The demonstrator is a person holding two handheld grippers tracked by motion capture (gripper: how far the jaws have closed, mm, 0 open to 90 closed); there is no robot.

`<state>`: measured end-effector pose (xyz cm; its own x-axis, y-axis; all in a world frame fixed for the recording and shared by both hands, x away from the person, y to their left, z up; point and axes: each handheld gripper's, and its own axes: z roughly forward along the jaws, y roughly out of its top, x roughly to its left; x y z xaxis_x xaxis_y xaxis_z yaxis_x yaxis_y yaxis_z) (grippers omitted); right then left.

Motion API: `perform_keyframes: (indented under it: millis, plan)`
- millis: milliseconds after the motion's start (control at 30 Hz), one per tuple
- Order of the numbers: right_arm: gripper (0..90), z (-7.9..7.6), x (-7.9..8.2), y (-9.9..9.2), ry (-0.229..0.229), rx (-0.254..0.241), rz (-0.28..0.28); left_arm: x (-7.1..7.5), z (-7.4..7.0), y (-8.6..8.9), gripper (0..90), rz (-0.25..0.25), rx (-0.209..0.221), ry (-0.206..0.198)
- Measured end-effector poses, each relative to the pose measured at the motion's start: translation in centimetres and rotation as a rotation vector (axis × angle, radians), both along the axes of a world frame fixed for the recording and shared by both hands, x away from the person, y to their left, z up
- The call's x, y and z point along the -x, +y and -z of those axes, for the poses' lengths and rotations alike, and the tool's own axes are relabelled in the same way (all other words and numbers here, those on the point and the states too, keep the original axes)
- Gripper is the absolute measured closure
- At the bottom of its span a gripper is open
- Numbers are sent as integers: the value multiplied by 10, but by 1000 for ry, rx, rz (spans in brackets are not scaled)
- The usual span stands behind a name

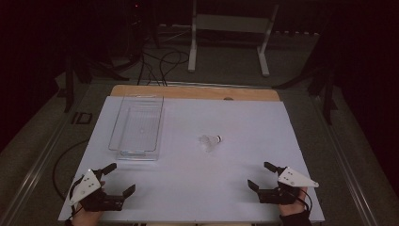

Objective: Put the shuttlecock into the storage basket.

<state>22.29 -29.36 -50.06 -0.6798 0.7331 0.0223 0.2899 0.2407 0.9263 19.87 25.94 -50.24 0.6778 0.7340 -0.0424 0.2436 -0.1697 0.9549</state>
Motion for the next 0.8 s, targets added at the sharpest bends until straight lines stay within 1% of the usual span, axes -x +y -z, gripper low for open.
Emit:
perform_keyframes:
  millis: [100,233,333,433,533,567,700,800]
  plan:
    - [84,-1,1,0,-4,2,-3,0,1,-2,3,13,-9,7]
    - [84,-1,0,-1,-3,-2,7,-1,1,-2,3,16,-11,6]
    - [84,0,-1,-1,1,5,4,-1,1,-1,3,14,-6,8]
    - [84,0,-1,0,6,8,-2,-2,2,-1,3,15,-8,21]
    - [84,0,0,1,-7,7,-8,-2,1,-2,3,14,-19,24]
    - [85,-1,0,1,-10,6,-11,-2,1,-3,3,19,-16,28]
    - [84,-1,0,3,-11,10,-19,-3,-1,-6,2,33,-28,33]
    - [84,-2,0,3,-10,8,-17,-3,-4,-8,2,57,-34,42]
